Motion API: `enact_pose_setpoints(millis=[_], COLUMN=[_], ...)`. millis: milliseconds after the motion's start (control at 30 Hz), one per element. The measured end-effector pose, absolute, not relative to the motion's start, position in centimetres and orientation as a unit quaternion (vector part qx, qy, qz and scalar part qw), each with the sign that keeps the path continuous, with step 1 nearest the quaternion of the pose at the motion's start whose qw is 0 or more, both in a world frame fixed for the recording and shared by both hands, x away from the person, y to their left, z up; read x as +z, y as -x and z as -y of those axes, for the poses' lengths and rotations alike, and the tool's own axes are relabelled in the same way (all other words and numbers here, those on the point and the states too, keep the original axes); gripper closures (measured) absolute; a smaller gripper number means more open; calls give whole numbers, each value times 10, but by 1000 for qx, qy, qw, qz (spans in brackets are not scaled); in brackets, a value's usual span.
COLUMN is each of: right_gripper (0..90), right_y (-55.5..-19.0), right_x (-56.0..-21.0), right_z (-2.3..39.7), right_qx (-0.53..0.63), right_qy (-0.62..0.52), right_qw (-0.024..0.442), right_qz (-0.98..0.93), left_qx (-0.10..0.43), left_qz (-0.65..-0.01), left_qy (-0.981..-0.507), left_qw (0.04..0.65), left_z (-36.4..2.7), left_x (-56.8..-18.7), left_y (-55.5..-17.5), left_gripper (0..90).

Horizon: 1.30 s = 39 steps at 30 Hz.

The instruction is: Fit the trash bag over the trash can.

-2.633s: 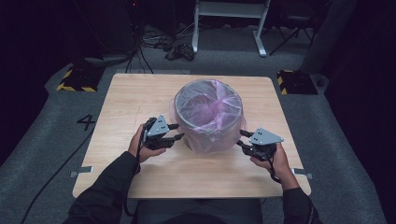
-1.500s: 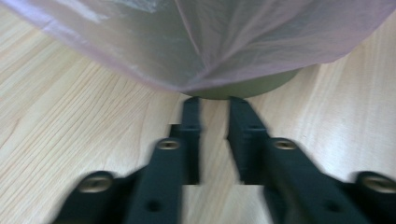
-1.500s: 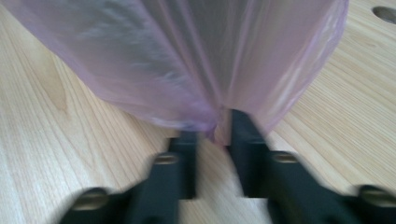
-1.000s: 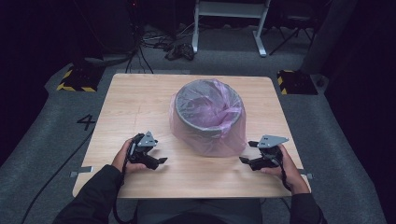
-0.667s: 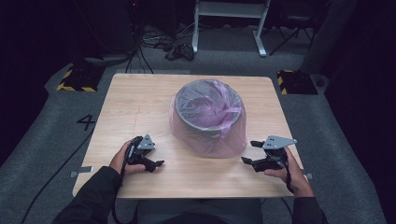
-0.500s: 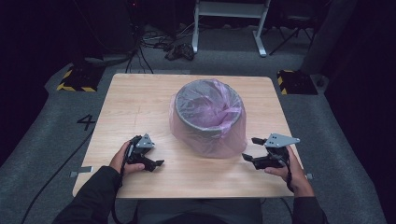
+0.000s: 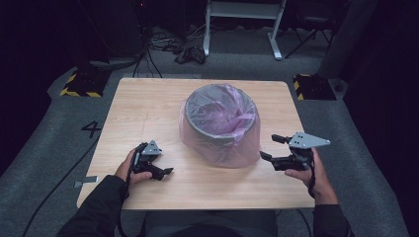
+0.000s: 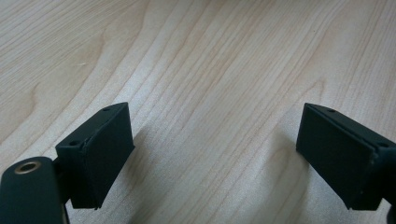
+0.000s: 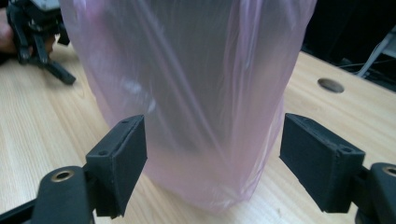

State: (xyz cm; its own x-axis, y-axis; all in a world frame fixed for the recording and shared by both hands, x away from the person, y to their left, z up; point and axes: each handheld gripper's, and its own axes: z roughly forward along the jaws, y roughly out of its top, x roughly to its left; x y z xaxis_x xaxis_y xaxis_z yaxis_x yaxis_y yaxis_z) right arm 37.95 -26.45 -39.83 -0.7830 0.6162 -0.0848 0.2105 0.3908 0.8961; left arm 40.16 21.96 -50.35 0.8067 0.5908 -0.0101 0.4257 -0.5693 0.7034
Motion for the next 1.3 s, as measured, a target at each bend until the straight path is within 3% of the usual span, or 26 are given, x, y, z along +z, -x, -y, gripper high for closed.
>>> enact_pose_setpoints(millis=[400, 967, 1300], right_gripper=[230, 250, 253], right_y=[-387, -421, -440], right_x=[-345, -309, -299], right_z=[255, 217, 191], right_qx=[510, 516, 501], right_qy=[-234, -229, -217], right_qw=[244, 259, 243], right_qz=[-791, -784, -802], left_qx=[114, 117, 117], left_qz=[-289, -294, -294], left_qy=[-879, -877, -877], left_qw=[362, 362, 362], left_z=[-220, -220, -220], left_x=[-503, -503, -504], left_y=[-402, -403, -403], left_gripper=[104, 104, 103])
